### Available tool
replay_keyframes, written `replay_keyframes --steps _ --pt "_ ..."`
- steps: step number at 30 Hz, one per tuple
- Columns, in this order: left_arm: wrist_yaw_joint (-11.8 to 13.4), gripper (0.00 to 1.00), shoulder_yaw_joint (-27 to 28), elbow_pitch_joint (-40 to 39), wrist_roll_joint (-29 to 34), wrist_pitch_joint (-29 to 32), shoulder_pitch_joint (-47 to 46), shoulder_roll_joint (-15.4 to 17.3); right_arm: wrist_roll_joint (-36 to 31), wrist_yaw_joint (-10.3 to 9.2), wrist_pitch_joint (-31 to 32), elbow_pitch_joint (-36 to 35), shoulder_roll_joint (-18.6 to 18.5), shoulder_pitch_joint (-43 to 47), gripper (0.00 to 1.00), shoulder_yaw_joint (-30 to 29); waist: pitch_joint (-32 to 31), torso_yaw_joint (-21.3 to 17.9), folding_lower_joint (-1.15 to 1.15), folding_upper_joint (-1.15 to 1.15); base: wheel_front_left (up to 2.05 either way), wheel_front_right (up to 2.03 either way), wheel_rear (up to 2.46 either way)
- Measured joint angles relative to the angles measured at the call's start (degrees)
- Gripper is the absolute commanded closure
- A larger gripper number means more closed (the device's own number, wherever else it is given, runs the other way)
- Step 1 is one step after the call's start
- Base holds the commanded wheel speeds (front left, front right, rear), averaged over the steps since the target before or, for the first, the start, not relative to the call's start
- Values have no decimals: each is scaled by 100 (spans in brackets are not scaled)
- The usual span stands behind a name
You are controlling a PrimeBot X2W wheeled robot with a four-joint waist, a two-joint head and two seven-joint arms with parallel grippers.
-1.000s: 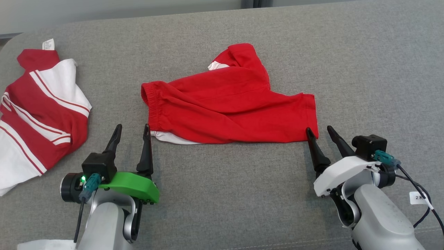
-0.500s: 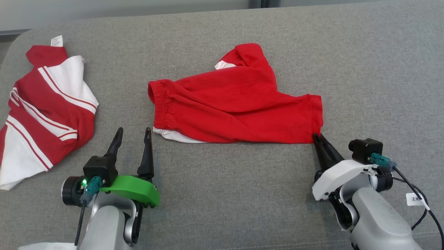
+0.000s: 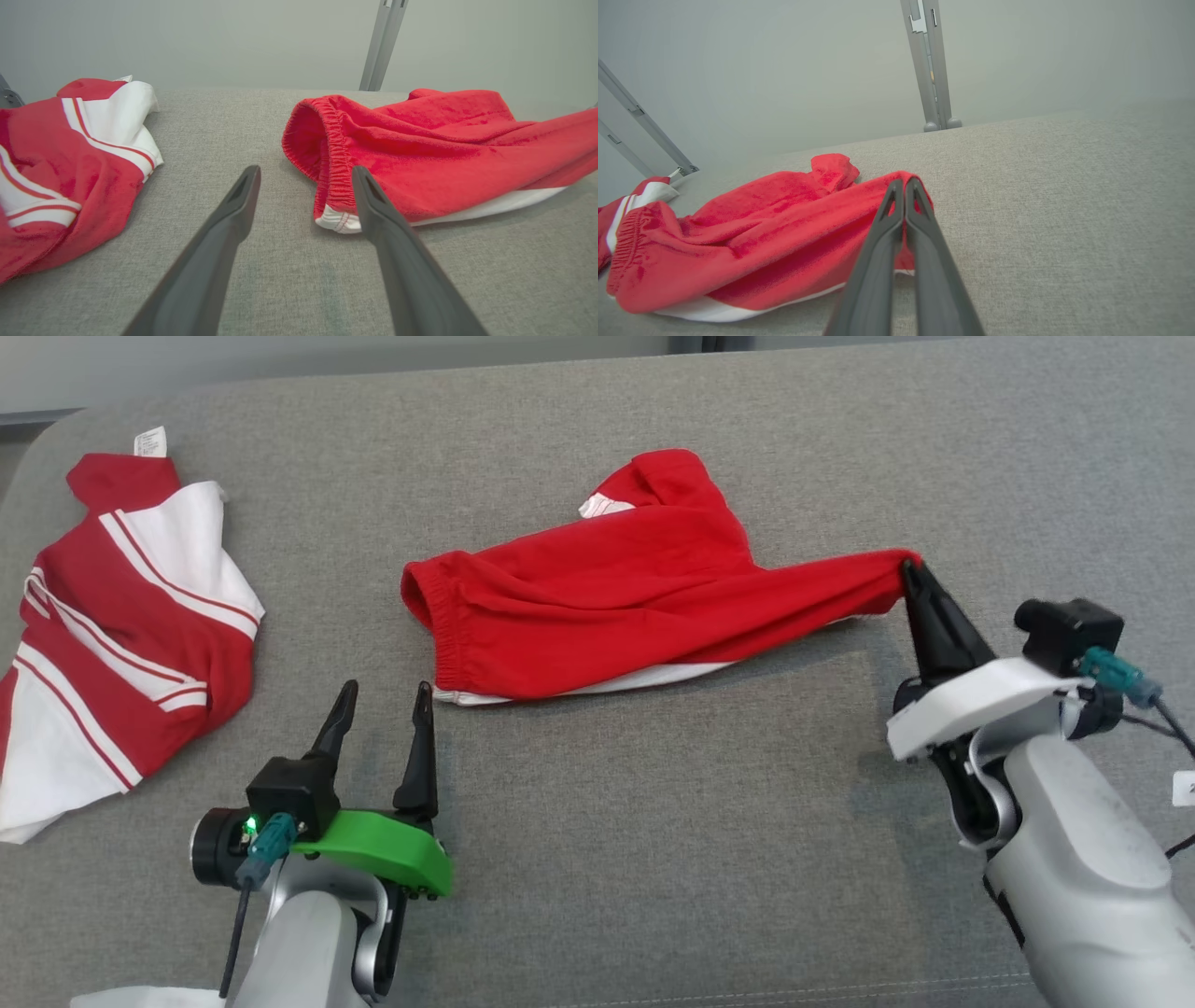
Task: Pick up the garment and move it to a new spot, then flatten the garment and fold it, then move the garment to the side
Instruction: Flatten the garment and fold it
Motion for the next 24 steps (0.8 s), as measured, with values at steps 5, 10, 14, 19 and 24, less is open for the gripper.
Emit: replay_keyframes --steps 5,10,14,19,24 --pt "1 0 -494 -14 -181 0 -147 0 -361 0 0 633 -224 -857 100 -237 121 238 0 0 0 0 0" --pt "47 0 -911 -52 -375 0 -263 1 -691 0 0 1480 -378 -1424 100 -413 219 579 0 0 0 0 0" --pt "62 0 -1191 -110 -476 0 -320 2 -1025 0 0 2146 -467 -1714 100 -611 287 888 0 0 0 0 0" --pt "113 0 -1373 -165 -546 0 -349 1 -1474 0 0 2546 -513 -1939 71 -916 361 1198 0 0 0 0 0" --pt "144 0 -1380 -137 -564 0 -371 -1 -1872 0 -1 2316 -332 -1820 0 -1503 423 1149 0 0 0 0 0"
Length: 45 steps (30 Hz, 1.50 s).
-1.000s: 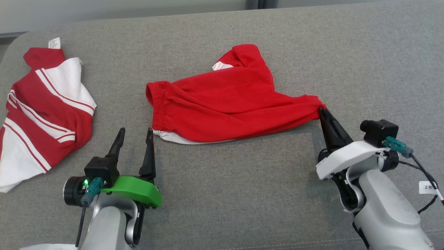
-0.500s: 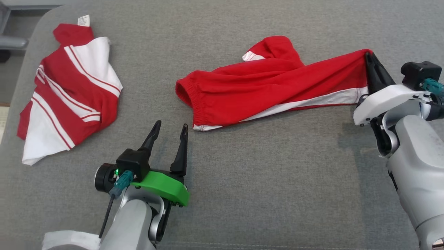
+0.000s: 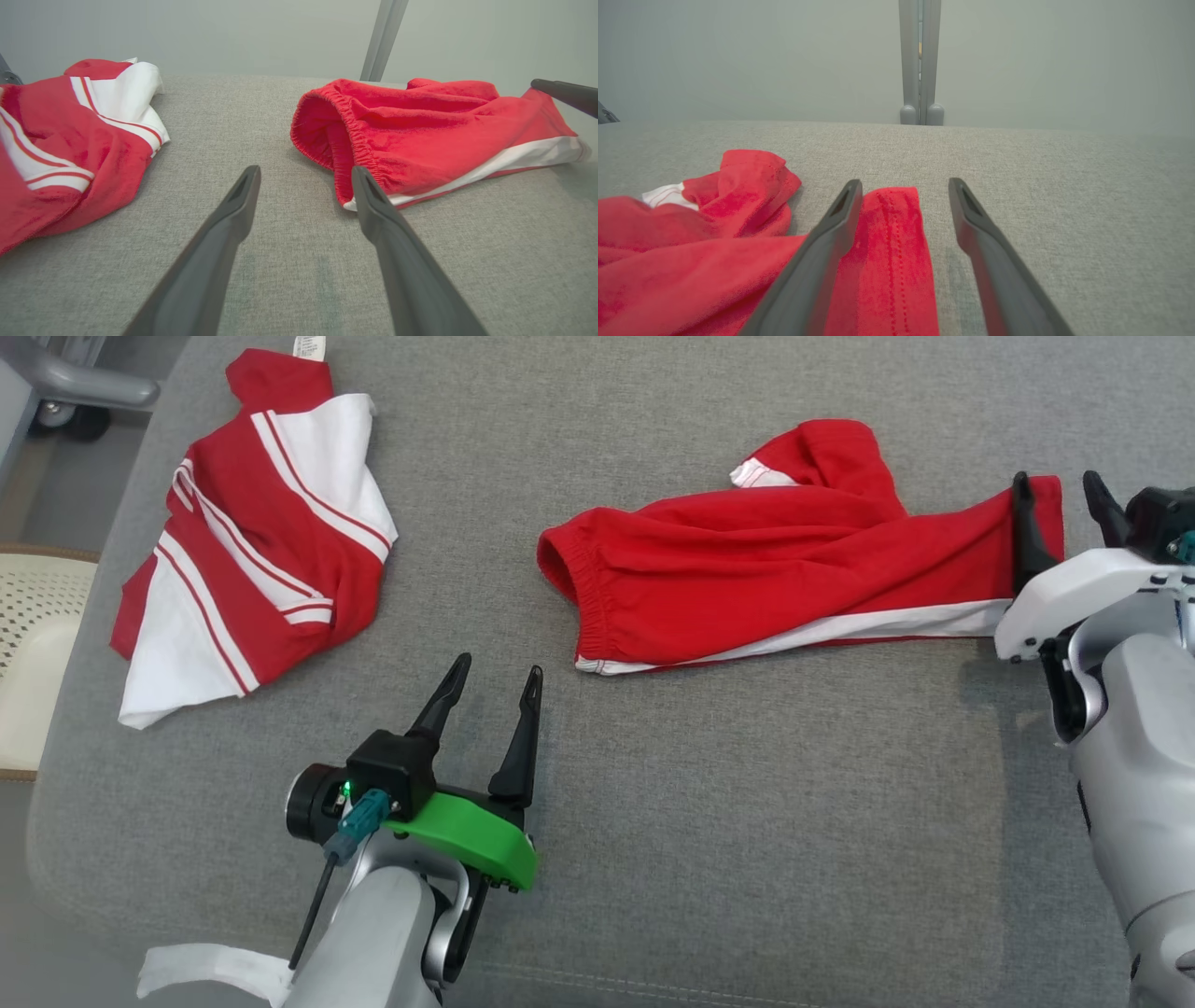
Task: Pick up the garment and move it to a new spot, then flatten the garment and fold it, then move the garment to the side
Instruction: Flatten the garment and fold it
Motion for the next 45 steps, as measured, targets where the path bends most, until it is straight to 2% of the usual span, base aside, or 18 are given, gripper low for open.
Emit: replay_keyframes --steps 5,13,19,23,25,27,36,45 --pt "-86 0 99 92 -11 -1 -86 0 -45 0 1 -591 275 667 0 -21 -47 -272 0 0 0 0 0" --pt "-123 0 368 762 -204 0 -304 -3 411 0 0 -1350 489 1699 0 220 -226 -996 0 0 0 0 0" --pt "-167 0 670 1274 -187 0 -575 -9 595 -1 1 -1650 542 2025 0 334 -298 -1515 0 0 0 0 0" --pt "-188 0 915 1319 -78 0 -695 -4 704 0 0 -1782 576 2074 0 333 -316 -1788 0 0 0 0 0" --pt "-189 54 980 1324 -66 0 -698 -10 751 0 1 -1798 579 2094 0 328 -318 -1841 0 0 0 0 0" --pt "-205 100 1037 1388 2 0 -699 -8 783 0 1 -1838 584 2115 0 358 -320 -1920 0 0 0 0 0" --pt "-233 100 1500 1163 361 0 -843 -8 906 0 1 -2080 643 2112 0 447 -275 -1954 0 0 0 0 0" --pt "-4 100 2221 1374 847 -1 -1140 46 972 0 1 -2183 676 2085 0 615 -143 -2125 0 0 0 0 0"
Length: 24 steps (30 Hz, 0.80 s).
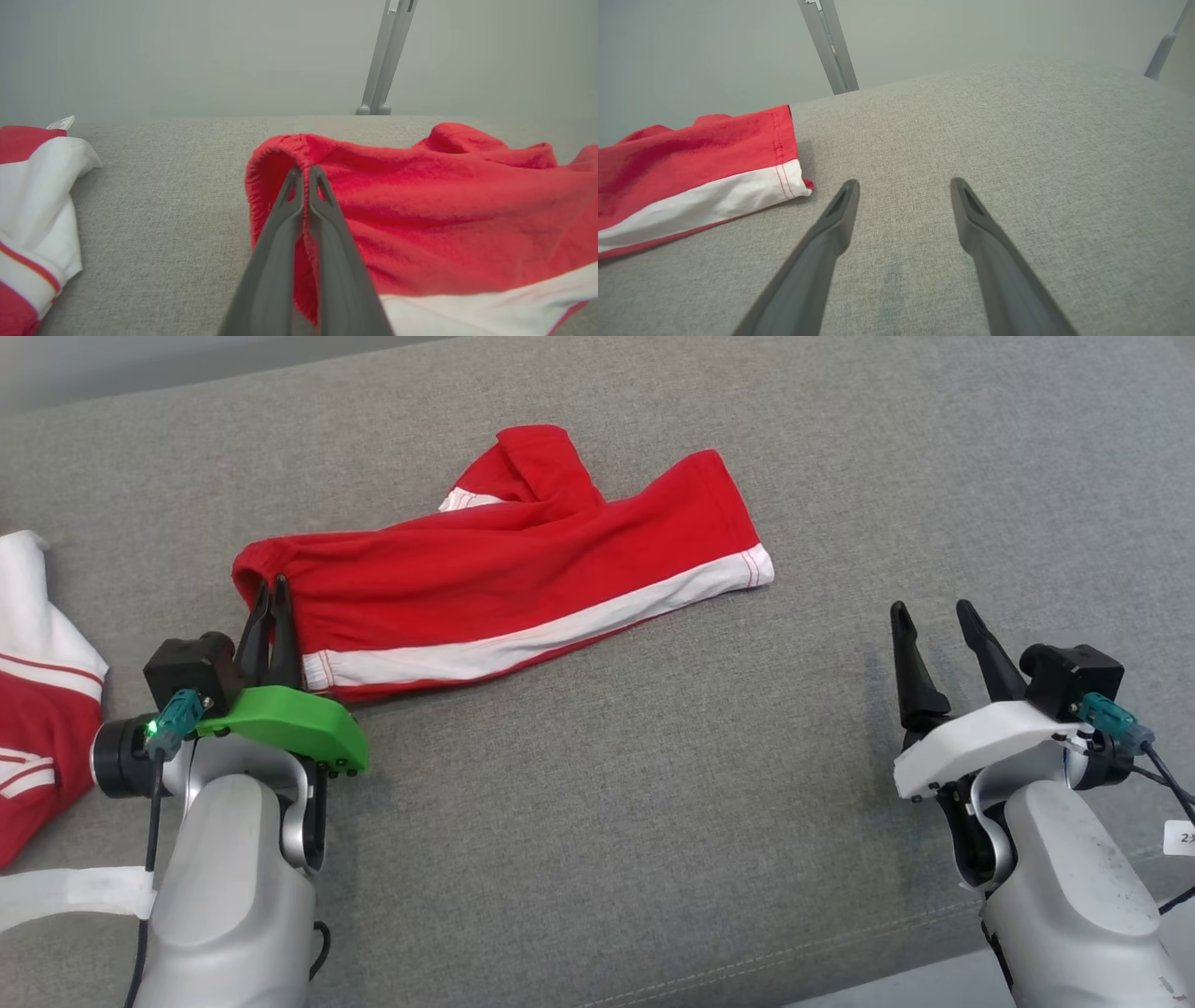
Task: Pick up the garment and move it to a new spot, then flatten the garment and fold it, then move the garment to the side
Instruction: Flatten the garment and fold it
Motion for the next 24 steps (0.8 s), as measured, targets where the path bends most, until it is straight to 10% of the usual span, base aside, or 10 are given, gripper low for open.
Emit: replay_keyframes --steps 1,2,3,24 --pt "21 93 55 78 30 0 -16 -2 19 0 0 0 -4 -2 0 19 18 -28 0 0 0 0 0" --pt "62 57 115 159 66 1 -28 -1 23 0 0 0 -5 -2 0 20 35 -57 0 0 0 0 0" --pt "104 2 167 230 96 1 -38 -1 25 0 0 -1 -10 -2 0 16 50 -83 0 0 0 0 0" --pt "240 0 138 -654 568 1 1543 -33 -169 0 0 -656 207 859 0 -13 -704 128 0 0 0 0 0"
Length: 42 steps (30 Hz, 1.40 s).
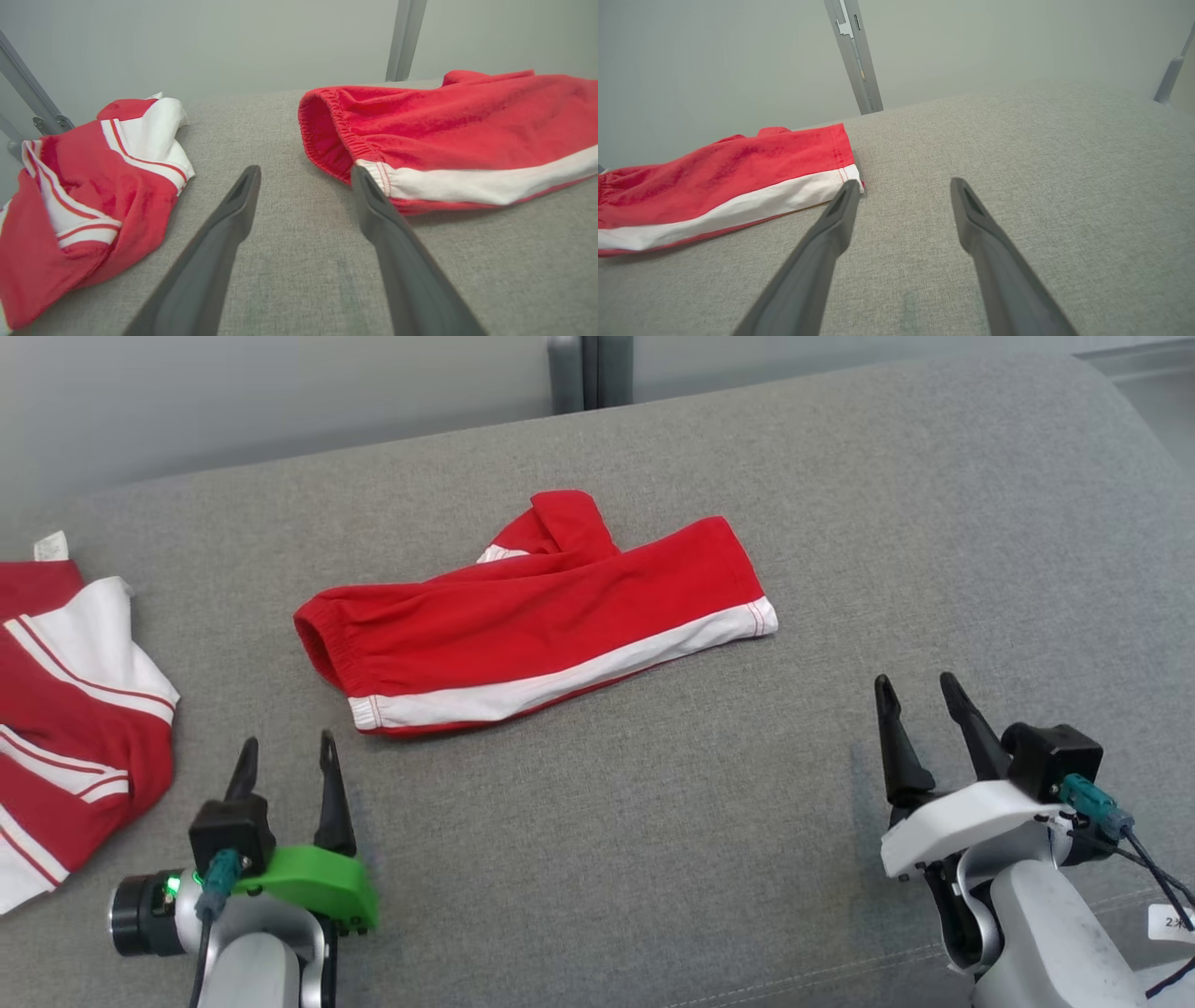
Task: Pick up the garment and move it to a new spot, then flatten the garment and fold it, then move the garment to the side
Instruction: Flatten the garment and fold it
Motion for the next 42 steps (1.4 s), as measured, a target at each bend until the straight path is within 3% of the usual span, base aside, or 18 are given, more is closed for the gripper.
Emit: replay_keyframes --steps 10,25,38,42 --pt "155 0 -309 -442 -215 0 978 -18 -548 0 0 -138 44 605 0 -25 -639 176 0 0 0 0 0" --pt "167 0 -358 -606 -186 0 1247 -15 -835 0 0 -265 51 814 0 40 -999 536 0 0 0 0 0" --pt "68 0 -575 -588 -250 0 1259 -15 -834 0 0 -225 77 821 0 -16 -988 569 0 0 0 0 0" --pt "-96 0 -780 -533 -347 0 1184 -16 -820 0 0 -207 57 803 0 -35 -865 562 0 0 0 0 0"
